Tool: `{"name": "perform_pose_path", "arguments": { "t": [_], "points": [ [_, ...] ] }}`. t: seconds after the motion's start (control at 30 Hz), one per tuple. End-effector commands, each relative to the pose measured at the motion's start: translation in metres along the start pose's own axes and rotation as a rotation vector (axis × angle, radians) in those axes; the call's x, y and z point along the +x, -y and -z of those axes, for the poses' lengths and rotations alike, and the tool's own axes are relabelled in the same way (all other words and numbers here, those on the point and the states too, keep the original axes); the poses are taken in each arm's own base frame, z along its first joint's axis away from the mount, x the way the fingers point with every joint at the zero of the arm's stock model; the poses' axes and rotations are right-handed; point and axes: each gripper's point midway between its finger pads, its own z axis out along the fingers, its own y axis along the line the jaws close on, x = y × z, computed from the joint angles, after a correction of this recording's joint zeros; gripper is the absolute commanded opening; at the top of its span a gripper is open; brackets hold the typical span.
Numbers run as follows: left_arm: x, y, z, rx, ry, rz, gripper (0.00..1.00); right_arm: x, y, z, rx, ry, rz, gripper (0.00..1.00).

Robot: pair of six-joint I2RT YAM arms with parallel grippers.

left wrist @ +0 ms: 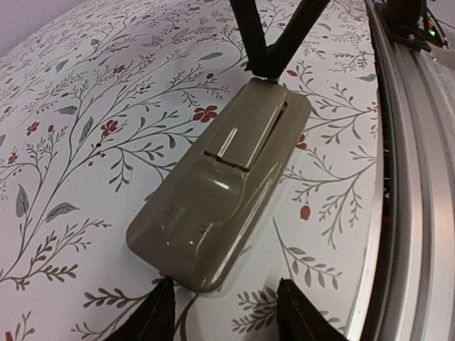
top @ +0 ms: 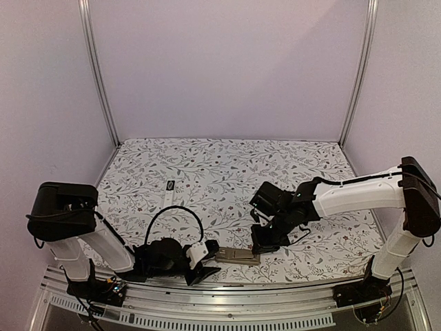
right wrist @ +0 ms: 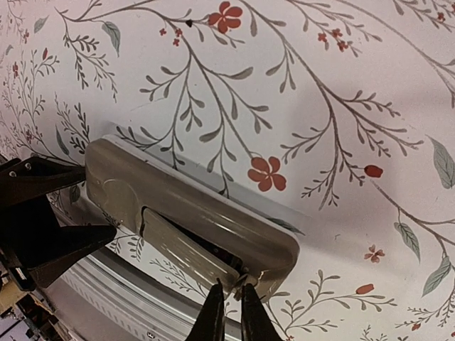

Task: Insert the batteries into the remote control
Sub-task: Load the battery cover onto the remote control without the battery cover.

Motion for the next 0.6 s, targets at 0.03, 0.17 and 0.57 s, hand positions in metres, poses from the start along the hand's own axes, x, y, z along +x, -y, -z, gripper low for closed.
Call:
{"name": "perform_pose_path", "arguments": {
  "t": [0.03,0.17,0.57],
  "points": [
    [-0.0031,0.0064,-0.0017,0.018,0.003,-0.002,0.48,0.0065,0.0044,-0.0099,0.019,-0.028,0.009,0.1],
    [-0.0033,0.0067,-0.0019,0.019,0.003,-0.002,0.48,0.0064,0.0047,-0.0101,0.021,-0.028,0.012,0.09],
    [-0.003,0.0062,-0.002,0.016,0.002,-0.002,0.48,0.0071,-0.0017,-0.0166,0.004,-0.042,0.023,0.07]
  ]
}}
